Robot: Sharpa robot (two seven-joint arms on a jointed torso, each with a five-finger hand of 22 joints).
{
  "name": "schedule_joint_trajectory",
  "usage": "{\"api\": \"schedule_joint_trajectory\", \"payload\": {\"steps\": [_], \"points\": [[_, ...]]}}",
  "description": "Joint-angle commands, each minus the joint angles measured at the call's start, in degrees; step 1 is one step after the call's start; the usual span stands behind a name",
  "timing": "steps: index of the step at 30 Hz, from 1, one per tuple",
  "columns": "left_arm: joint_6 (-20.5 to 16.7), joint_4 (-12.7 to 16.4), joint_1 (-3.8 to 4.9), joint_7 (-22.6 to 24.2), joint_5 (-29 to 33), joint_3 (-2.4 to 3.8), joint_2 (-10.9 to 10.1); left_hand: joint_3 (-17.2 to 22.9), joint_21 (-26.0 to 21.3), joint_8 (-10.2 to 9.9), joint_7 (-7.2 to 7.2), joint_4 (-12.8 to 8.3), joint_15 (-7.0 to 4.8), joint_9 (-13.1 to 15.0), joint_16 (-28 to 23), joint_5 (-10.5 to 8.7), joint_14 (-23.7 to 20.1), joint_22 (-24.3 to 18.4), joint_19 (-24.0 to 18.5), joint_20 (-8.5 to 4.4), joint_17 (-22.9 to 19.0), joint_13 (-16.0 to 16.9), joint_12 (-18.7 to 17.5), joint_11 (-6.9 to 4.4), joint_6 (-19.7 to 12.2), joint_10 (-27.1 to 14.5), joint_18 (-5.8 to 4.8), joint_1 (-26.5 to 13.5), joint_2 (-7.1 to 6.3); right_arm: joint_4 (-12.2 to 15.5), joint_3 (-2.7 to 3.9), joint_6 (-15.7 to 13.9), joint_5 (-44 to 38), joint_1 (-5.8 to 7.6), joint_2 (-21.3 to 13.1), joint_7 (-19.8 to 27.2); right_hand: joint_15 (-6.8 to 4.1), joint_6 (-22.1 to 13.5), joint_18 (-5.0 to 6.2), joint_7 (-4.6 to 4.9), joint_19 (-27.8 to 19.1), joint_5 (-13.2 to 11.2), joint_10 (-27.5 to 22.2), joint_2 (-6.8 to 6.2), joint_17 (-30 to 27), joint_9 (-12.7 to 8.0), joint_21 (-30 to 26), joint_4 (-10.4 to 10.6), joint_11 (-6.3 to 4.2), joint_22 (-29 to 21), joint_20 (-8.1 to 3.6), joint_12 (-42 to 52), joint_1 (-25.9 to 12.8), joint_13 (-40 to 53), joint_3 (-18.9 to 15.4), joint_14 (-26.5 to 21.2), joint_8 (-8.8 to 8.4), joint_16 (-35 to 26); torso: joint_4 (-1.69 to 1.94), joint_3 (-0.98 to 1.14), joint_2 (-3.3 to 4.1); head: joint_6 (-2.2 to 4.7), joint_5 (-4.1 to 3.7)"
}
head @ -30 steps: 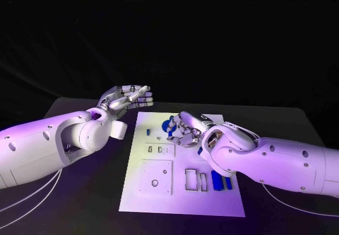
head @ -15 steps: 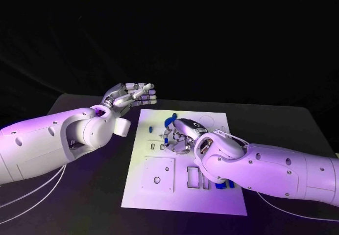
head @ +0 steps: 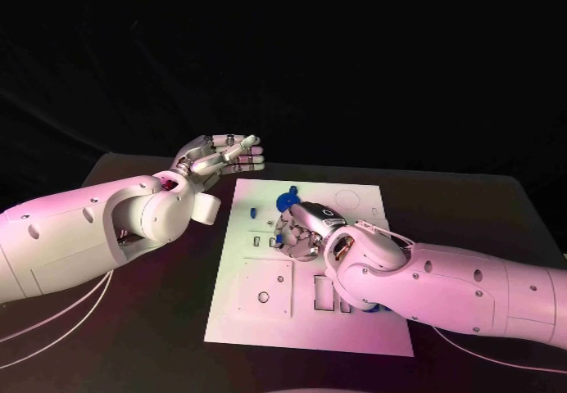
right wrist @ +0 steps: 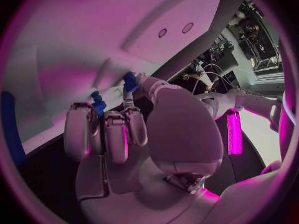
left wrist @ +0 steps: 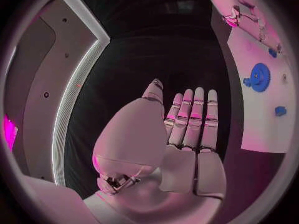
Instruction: Assemble the parts on the task board
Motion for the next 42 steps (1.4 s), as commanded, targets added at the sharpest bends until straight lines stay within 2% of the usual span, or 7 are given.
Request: {"api": "schedule_joint_trajectory", "payload": {"steps": [1, 15, 26, 42], "points": [[1.2, 0.1, 0.02, 0.2, 0.1, 0.04, 0.1, -0.3, -0.2, -0.1, 1.60, -0.1, -0.02, 0.1, -0.3, -0.25, -0.5, 0.0, 0.1, 0.26, 0.1, 0.1, -0.3, 0.01, -0.6, 0.2, 1.07, 0.2, 0.52, -0.1, -0.01, 0.8, -1.7, -0.25, 0.2, -0.3, -0.50, 2.2, -0.17, -1.79, 0.0, -0.3, 0.3, -0.06, 15.1, 1.0, -0.3, 0.1, -0.05, 3.3, -0.33, 0.1, -0.2, 3.0, -0.1, 6.0, 0.38, 0.2, -0.02, 0.00, -0.05, -0.14, 0.13], [1.4, 0.1, 0.02, 0.0, 0.1, 0.03, 0.1, -0.5, -0.2, -0.1, 1.62, 0.0, 0.00, 0.1, -0.4, -0.28, -0.6, -0.1, 0.0, 0.27, 0.1, 0.1, -0.3, 0.03, -0.6, 0.2, 1.07, 0.0, 0.54, -0.6, -0.02, -0.4, -1.9, -0.61, 0.2, -0.1, -0.41, 1.4, -0.13, -1.43, -0.1, 0.3, -0.8, -1.18, 15.1, 0.8, -0.6, -0.3, 0.17, 3.2, -0.35, -1.2, -0.2, 1.4, -0.5, 6.0, -0.21, 0.2, -0.04, -0.03, -0.03, -0.22, 0.16], [1.6, 0.1, 0.02, -0.1, 0.1, 0.03, 0.0, -0.6, -0.2, -0.1, 1.63, 0.0, 0.01, 0.1, -0.4, -0.29, -0.6, -0.1, 0.0, 0.28, 0.1, 0.1, -0.3, 0.04, -0.6, 0.2, 1.06, 0.0, 0.54, -0.7, -0.02, -0.6, -2.1, -0.64, 0.3, 0.2, 0.24, -0.4, 0.01, -0.49, -0.4, 0.2, -1.8, -2.85, 15.1, 0.1, -1.4, -1.0, 0.97, 2.7, 0.13, -2.1, 0.2, 0.4, -1.2, 6.0, -1.56, 0.2, -0.03, -0.02, -0.03, -0.24, 0.02], [1.6, 0.1, 0.02, -0.4, 0.0, 0.03, -0.1, -0.7, -0.3, -0.1, 1.63, 0.0, 0.04, 0.1, -0.5, -0.27, -0.8, -0.1, 0.0, 0.29, 0.1, 0.0, -0.4, 0.05, -0.6, 0.2, 1.05, -0.1, 0.52, -1.0, -0.05, -0.6, -2.1, -0.69, 0.4, 0.7, 0.79, -1.3, 0.14, 0.12, -0.7, -0.3, -3.1, -3.83, 15.1, -0.3, -2.1, -0.6, 1.57, 2.3, 0.66, -3.4, -0.8, -1.1, -2.6, 6.0, -2.39, 0.2, -0.06, 0.00, -0.05, -0.30, -0.07]]}}
